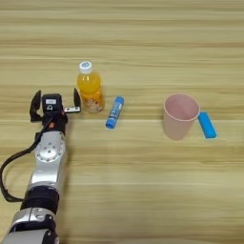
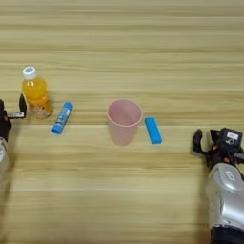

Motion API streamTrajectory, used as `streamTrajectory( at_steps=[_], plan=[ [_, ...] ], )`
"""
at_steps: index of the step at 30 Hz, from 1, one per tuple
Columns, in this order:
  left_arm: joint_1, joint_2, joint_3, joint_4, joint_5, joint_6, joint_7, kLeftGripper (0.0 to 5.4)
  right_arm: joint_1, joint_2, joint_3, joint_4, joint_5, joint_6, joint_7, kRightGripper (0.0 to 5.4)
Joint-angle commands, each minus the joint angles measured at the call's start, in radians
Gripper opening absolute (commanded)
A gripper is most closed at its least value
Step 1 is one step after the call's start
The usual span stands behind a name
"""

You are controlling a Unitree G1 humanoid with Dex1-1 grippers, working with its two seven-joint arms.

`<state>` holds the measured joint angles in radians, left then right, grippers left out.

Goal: Move the objects on the table

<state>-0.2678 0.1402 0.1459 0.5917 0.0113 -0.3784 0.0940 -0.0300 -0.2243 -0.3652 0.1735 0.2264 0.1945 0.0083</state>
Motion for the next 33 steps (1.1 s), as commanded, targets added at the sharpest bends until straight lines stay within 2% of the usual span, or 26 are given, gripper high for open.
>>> streamTrajectory(
  at_steps=[1, 18, 26, 33],
  plan=[
    [-0.014, 0.009, 0.002, 0.005, 0.000, -0.003, -0.006, 5.40, 0.005, 0.020, 0.006, 0.004, 0.030, 0.048, 0.018, 4.38],
    [-0.015, 0.009, 0.001, 0.007, 0.001, -0.005, -0.006, 5.40, 0.012, 0.027, 0.046, -0.004, 0.022, 0.060, 0.055, 2.49],
    [-0.016, 0.010, 0.002, 0.011, 0.001, -0.007, -0.006, 5.40, 0.026, 0.035, 0.123, -0.025, 0.011, 0.068, 0.114, 2.49],
    [-0.016, 0.011, 0.002, 0.013, 0.000, -0.008, -0.007, 5.40, 0.035, 0.036, 0.155, -0.039, 0.004, 0.075, 0.137, 2.49]
  ],
)
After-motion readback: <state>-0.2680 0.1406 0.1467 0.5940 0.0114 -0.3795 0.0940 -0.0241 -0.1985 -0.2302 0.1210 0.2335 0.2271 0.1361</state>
